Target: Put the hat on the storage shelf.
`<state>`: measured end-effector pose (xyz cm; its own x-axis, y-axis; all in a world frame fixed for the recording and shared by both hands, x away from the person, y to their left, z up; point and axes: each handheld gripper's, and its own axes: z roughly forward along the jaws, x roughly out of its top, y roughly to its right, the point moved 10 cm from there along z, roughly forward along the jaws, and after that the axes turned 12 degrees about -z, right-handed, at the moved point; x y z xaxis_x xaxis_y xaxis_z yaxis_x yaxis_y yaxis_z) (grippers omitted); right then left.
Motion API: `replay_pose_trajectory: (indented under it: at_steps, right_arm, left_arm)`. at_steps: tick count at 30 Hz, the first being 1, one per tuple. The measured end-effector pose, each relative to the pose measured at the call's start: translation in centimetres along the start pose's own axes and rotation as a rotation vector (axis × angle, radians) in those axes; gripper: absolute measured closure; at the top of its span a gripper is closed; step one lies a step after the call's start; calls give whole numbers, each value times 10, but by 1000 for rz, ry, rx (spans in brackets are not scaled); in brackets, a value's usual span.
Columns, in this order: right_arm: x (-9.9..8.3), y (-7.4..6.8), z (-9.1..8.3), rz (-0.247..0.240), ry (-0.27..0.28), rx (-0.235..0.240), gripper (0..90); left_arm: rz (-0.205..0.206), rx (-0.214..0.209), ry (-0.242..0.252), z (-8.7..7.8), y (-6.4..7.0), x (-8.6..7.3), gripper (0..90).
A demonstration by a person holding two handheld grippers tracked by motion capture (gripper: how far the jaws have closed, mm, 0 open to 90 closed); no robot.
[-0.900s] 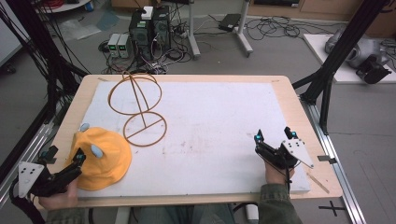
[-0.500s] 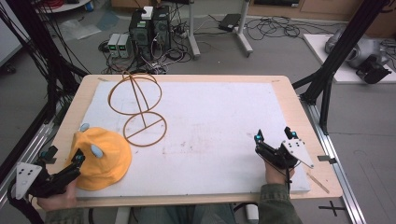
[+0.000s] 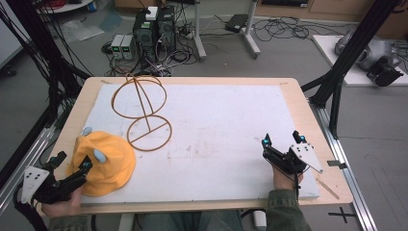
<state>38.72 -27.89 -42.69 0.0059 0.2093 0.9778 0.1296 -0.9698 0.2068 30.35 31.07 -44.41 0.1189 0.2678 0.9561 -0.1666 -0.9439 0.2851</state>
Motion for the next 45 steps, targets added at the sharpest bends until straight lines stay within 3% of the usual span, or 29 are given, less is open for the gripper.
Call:
replay_pose_trajectory:
  at_steps: [3, 8, 13, 15, 16, 18, 23, 25, 33, 45]
  right_arm:
    - [0, 0, 0, 2, 0, 0, 45]
    - [0, 0, 0, 3, -1, 0, 45]
    - [0, 1, 0, 1, 2, -2, 45]
    - [0, 1, 0, 2, 4, -2, 45]
    - [0, 1, 0, 2, 4, -2, 45]
    - [0, 1, 1, 3, 5, -3, 45]
    - [0, 1, 1, 1, 5, -3, 45]
    - [0, 0, 0, 3, 0, -4, 45]
    - [0, -1, 1, 0, 3, 0, 45]
    - [1, -1, 1, 1, 5, -1, 45]
  left_arm:
    - [3, -22, -25, 1, 4, -4, 222]
    - [22, -10, -37, 1, 4, -7, 227]
    - [-15, -24, -38, -4, -3, -5, 284]
    - [-18, -36, -44, -4, -3, -6, 370]
    - [-28, -66, -67, -4, -2, -10, 419]
    - [-30, -85, -100, -2, 0, -14, 509]
    - [3, -71, -126, -2, 1, -15, 775]
    - [22, -45, -138, -2, -1, -15, 852]
    - [55, -28, -126, -1, 2, -12, 869]
    - [53, -22, -104, 0, 4, -8, 869]
